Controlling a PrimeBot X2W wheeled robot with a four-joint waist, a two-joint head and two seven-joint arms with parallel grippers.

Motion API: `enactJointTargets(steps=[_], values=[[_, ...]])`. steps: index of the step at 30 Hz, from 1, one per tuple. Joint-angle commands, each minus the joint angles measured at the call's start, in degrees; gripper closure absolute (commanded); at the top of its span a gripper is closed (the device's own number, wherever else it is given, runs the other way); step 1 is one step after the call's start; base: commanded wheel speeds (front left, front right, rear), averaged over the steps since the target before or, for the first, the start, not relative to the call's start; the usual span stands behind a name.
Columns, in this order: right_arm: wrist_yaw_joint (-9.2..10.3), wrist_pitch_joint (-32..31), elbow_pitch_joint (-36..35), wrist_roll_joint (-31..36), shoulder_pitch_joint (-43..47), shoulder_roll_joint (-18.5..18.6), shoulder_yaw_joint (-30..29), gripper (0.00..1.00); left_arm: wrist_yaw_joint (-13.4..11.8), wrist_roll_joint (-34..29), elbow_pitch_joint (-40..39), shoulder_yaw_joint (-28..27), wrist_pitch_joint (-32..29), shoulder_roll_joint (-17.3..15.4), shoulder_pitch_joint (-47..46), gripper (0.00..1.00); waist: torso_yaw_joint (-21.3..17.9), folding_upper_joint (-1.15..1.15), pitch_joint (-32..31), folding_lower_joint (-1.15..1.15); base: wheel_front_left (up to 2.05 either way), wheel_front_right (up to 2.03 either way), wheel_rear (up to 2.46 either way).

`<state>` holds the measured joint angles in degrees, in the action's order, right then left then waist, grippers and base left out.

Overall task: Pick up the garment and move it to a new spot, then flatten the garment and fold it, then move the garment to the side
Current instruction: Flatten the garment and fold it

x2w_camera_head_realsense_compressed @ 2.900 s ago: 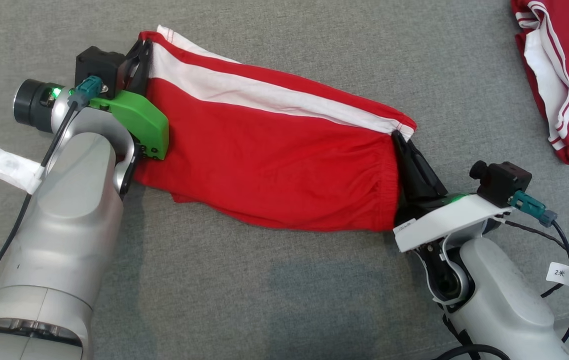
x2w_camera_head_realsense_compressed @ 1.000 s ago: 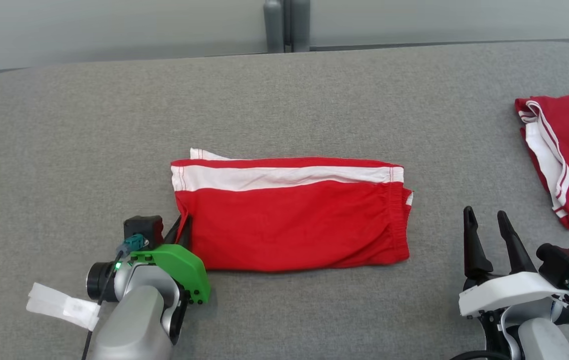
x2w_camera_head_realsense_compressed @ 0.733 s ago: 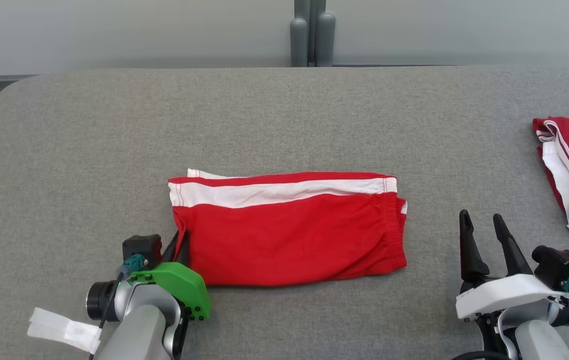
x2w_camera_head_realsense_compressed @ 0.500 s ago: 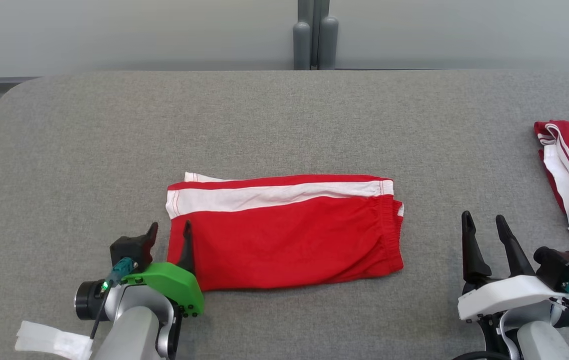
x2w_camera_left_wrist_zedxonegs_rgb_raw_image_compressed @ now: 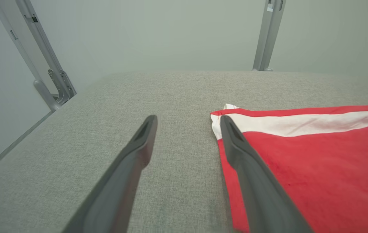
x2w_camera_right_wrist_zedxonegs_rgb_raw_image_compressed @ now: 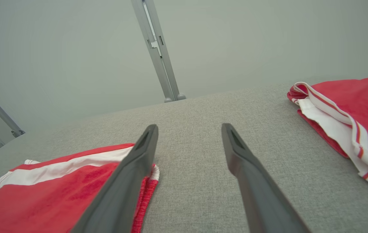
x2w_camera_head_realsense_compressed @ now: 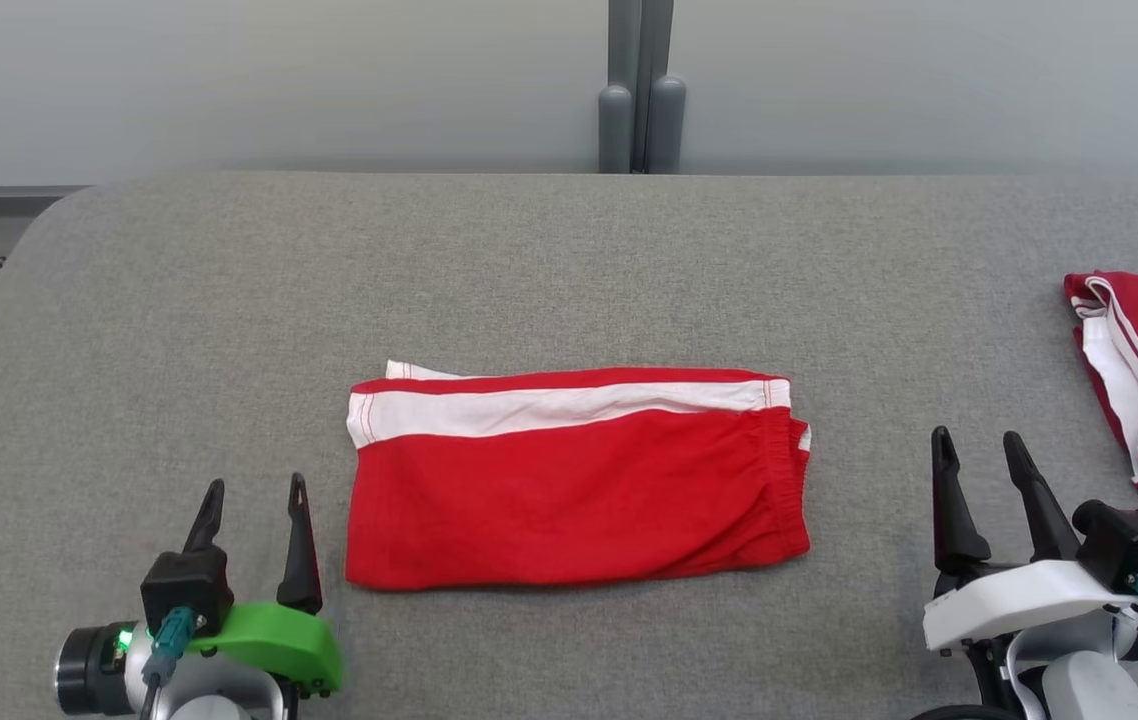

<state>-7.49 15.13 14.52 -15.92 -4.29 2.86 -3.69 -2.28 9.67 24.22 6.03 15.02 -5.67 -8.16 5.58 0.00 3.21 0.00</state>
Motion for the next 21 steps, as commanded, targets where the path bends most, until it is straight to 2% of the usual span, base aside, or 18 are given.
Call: enactJointTargets(steps=[1,9,16,21], values=[[0.02,-0.02,-0.21,0.21,0.70,0.12,0.15,0.00,0.28,-0.70,-0.89,-0.67,0.14,-0.13,1.23,0.00,0.12,0.00,-0.40,0.00,0.00,0.00,0.00],[0.03,-0.02,2.16,-0.28,-1.25,0.11,3.64,0.00,1.18,-3.67,-6.31,-3.23,0.14,1.00,4.45,0.00,1.77,0.00,1.37,0.00,0.00,0.00,0.00],[0.02,-0.02,8.93,0.65,-6.02,0.13,6.19,0.00,2.79,-3.92,-6.85,-2.40,0.14,2.22,2.90,0.00,6.83,0.00,4.12,0.00,0.00,0.00,0.00],[0.03,-0.01,15.63,2.46,-9.26,0.18,5.03,0.00,3.39,-3.81,-7.62,-1.40,0.14,2.61,2.57,0.00,10.10,0.00,5.24,0.00,0.00,0.00,0.00]])
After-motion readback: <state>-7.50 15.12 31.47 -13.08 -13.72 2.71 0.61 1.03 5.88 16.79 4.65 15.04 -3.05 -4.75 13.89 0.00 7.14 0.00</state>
